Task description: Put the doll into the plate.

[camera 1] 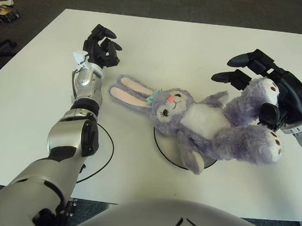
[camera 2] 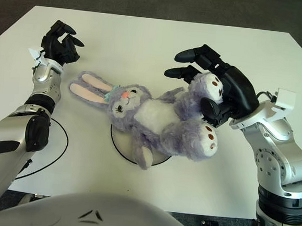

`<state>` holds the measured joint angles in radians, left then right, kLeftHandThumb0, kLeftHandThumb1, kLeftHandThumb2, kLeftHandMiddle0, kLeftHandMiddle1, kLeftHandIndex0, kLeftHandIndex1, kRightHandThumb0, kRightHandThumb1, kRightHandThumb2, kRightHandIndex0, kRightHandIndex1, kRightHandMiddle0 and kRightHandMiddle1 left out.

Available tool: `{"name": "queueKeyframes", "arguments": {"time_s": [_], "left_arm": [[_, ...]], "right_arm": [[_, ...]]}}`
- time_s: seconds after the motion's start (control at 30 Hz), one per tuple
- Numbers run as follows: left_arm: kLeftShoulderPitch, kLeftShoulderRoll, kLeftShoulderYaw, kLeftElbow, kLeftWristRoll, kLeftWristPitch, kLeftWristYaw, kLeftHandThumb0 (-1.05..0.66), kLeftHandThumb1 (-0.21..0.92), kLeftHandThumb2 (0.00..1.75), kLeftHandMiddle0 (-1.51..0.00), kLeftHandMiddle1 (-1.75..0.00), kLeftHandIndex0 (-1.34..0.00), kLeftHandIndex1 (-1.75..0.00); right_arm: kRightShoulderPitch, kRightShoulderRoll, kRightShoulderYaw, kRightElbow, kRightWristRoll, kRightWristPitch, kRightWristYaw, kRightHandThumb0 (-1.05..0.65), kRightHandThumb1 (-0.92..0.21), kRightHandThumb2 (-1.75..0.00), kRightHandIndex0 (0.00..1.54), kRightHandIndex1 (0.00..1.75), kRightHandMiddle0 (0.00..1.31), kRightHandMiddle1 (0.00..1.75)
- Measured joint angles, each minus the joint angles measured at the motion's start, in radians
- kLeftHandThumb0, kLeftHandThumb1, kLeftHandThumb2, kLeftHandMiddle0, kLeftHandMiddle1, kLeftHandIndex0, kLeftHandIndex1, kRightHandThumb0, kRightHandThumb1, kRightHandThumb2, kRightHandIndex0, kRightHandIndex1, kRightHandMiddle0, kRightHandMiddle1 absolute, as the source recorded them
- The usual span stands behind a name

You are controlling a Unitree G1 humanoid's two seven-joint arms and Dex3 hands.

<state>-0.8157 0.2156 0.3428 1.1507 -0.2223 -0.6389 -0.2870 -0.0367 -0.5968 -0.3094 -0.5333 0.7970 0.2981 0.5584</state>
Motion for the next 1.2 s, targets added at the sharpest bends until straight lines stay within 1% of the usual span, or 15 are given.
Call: {"name": "queueKeyframes", "arguments": {"time_s": [0.07,0.13,0.17,0.2,0.27,0.33,0.4,0.47,0.57,0.63,0.67,0.73,0.8,0.97,1.2], "left_arm": [[0.001,0.001,0.001,-0.002,-0.001,-0.002,0.000,-0.01,0.27,1.38,-0.53,-1.75,-0.52,-1.75],[0.005,0.002,0.002,-0.003,-0.001,-0.007,0.000,-0.01,0.27,1.38,-0.53,-1.75,-0.52,-1.75],[0.006,0.003,0.002,-0.005,-0.001,-0.010,0.000,-0.01,0.27,1.38,-0.53,-1.75,-0.52,-1.75],[0.006,0.002,0.001,-0.006,0.000,-0.011,0.000,-0.01,0.28,1.38,-0.53,-1.75,-0.52,-1.75],[0.006,0.000,-0.005,-0.009,0.006,-0.018,0.000,-0.01,0.28,1.38,-0.53,-1.75,-0.52,-1.75],[0.008,0.002,-0.006,-0.010,0.008,-0.020,0.000,-0.01,0.28,1.38,-0.53,-1.75,-0.52,-1.75],[0.011,0.002,-0.006,-0.010,0.008,-0.022,0.000,-0.01,0.28,1.38,-0.53,-1.75,-0.52,-1.75],[0.012,0.001,-0.006,-0.011,0.008,-0.026,0.000,-0.01,0.28,1.38,-0.53,-1.75,-0.52,-1.75],[0.013,-0.002,-0.007,-0.012,0.008,-0.029,0.000,-0.01,0.27,1.38,-0.53,-1.75,-0.52,-1.75],[0.014,-0.004,-0.009,-0.013,0.008,-0.030,0.000,-0.01,0.27,1.38,-0.53,-1.75,-0.52,-1.75],[0.015,-0.004,-0.009,-0.013,0.008,-0.030,0.000,-0.01,0.27,1.38,-0.53,-1.75,-0.52,-1.75],[0.017,-0.004,-0.008,-0.014,0.008,-0.030,0.000,-0.01,0.22,1.42,-0.65,-1.75,-0.52,-1.68],[0.019,-0.004,-0.008,-0.014,0.007,-0.030,0.000,-0.01,0.20,1.44,-0.70,-1.75,-0.52,-1.65],[0.022,-0.008,-0.007,-0.018,-0.001,-0.030,-0.004,-0.01,0.18,1.46,-0.74,-1.75,-0.52,-1.64],[0.023,-0.020,0.000,-0.034,-0.024,-0.023,-0.022,-0.02,0.16,1.48,-0.76,-1.75,-0.53,-1.64]], "right_arm": [[0.013,0.026,-0.010,0.009,-0.001,-0.001,-0.024,-0.52,-0.40,-1.06,0.23,0.52,0.00,0.88],[0.015,0.030,-0.011,0.029,-0.015,-0.002,-0.017,-0.38,-0.48,-1.11,0.34,0.57,0.00,0.83],[0.008,0.014,-0.010,0.048,-0.032,-0.004,0.014,-0.36,-0.46,-1.13,0.32,0.57,0.00,0.82],[0.005,-0.004,-0.013,0.068,-0.050,-0.019,0.048,-0.40,-0.45,-1.12,0.26,0.56,0.00,0.79],[0.016,-0.014,-0.031,0.074,-0.077,-0.047,0.061,-0.56,-0.52,-0.97,0.20,0.50,0.00,0.73],[0.024,0.003,-0.044,0.073,-0.086,-0.070,0.053,-0.78,-0.71,-0.76,0.16,0.43,0.00,0.64],[0.025,0.009,-0.049,0.077,-0.086,-0.080,0.068,-0.91,-0.81,-0.69,0.14,0.40,0.00,0.58],[0.024,0.007,-0.058,0.085,-0.082,-0.084,0.092,-0.99,-0.88,-0.66,0.13,0.37,0.00,0.53],[0.014,-0.007,-0.076,0.106,-0.056,-0.084,0.141,-0.98,-0.88,-0.58,0.11,0.36,0.00,0.50],[0.011,-0.019,-0.094,0.110,-0.030,-0.065,0.147,-0.61,-0.48,-0.94,0.12,0.36,0.00,0.56],[0.011,-0.023,-0.099,0.108,-0.020,-0.053,0.143,-0.61,-0.48,-0.94,0.12,0.36,0.00,0.56],[0.010,-0.037,-0.112,0.100,0.029,0.020,0.104,-0.22,-0.24,-1.26,0.09,0.46,0.00,0.66],[0.011,-0.049,-0.123,0.096,0.078,0.099,0.052,-0.03,-0.14,-1.42,0.07,0.55,0.00,0.74],[0.007,-0.061,-0.141,0.070,0.134,0.256,-0.123,0.10,-0.08,-1.51,0.04,0.65,0.00,0.88],[-0.016,-0.058,-0.161,0.014,0.136,0.355,-0.313,0.08,-0.07,-1.47,0.06,0.75,0.00,1.08]]}}
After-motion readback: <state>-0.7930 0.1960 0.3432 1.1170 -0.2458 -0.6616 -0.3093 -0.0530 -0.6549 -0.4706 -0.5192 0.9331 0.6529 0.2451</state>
